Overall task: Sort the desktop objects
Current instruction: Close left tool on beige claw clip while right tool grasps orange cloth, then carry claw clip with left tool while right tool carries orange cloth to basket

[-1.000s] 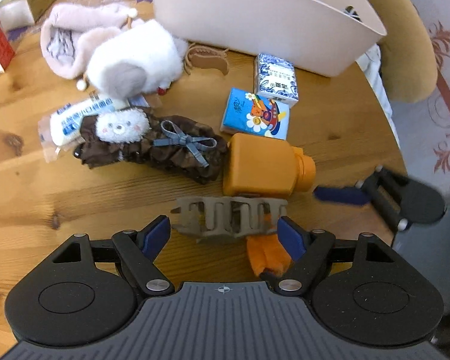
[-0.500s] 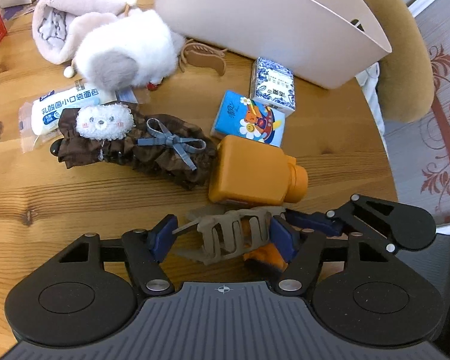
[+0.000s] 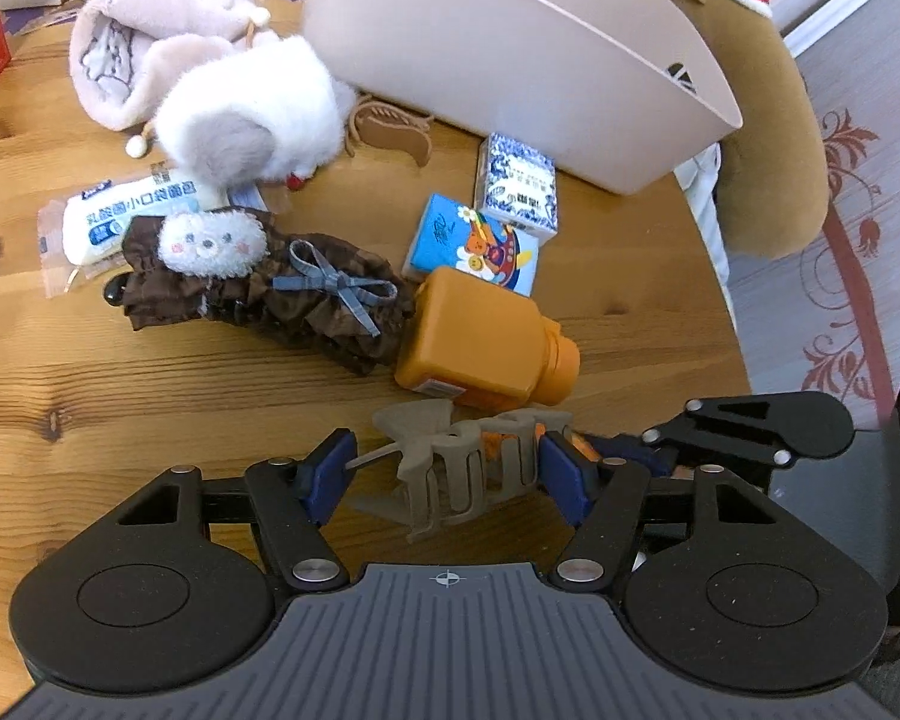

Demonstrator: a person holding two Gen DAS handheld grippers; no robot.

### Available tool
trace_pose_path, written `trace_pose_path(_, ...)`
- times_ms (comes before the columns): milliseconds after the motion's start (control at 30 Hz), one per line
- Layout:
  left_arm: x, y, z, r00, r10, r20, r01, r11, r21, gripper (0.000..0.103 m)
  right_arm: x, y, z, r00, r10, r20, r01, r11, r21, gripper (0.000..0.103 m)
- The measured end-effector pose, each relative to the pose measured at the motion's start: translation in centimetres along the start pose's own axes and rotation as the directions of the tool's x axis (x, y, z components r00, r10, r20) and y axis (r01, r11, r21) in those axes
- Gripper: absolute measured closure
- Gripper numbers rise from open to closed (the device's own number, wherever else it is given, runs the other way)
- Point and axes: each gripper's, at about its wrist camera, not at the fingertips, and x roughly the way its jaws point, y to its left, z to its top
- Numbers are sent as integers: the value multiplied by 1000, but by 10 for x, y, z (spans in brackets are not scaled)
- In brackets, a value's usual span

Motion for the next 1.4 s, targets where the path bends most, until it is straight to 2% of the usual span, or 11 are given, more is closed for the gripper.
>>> trace_pose_path(467, -41, -2, 15, 994, -14, 106, 12, 1000, 23, 35, -32, -32, 17, 994, -77, 83, 75, 997, 35, 91)
trace_pose_path(1033, -76, -10, 58, 969, 3, 248, -21, 997, 68, 36, -74, -66, 47, 965, -167, 200, 152, 984, 90, 91)
trace_pose_path(1067, -78, -10, 61, 966, 5, 257, -24, 997, 71, 37, -76, -68, 48, 963, -173, 204, 157, 983, 92, 91)
trace_pose_path(1100, -80, -11, 65, 964, 6, 264, -27, 997, 74, 63, -78, -70, 50, 961, -181, 210, 164, 982, 94, 91)
trace_pose_path(1133, -81, -10, 71, 968, -5, 253, -17, 996, 84, 63, -81, -72, 52, 958, -189, 215, 172, 981, 95, 91)
trace_pose_path(1167, -81, -10, 76, 971, -15, 237, -5, 997, 81, 70, -83, -74, 54, 956, -196, 220, 178, 979, 96, 90)
trace_pose_path(1400, -66, -11, 89, 974, -2, 229, -24, 994, 110, 70, -93, -90, 70, 940, -227, 254, 203, 972, 116, 90)
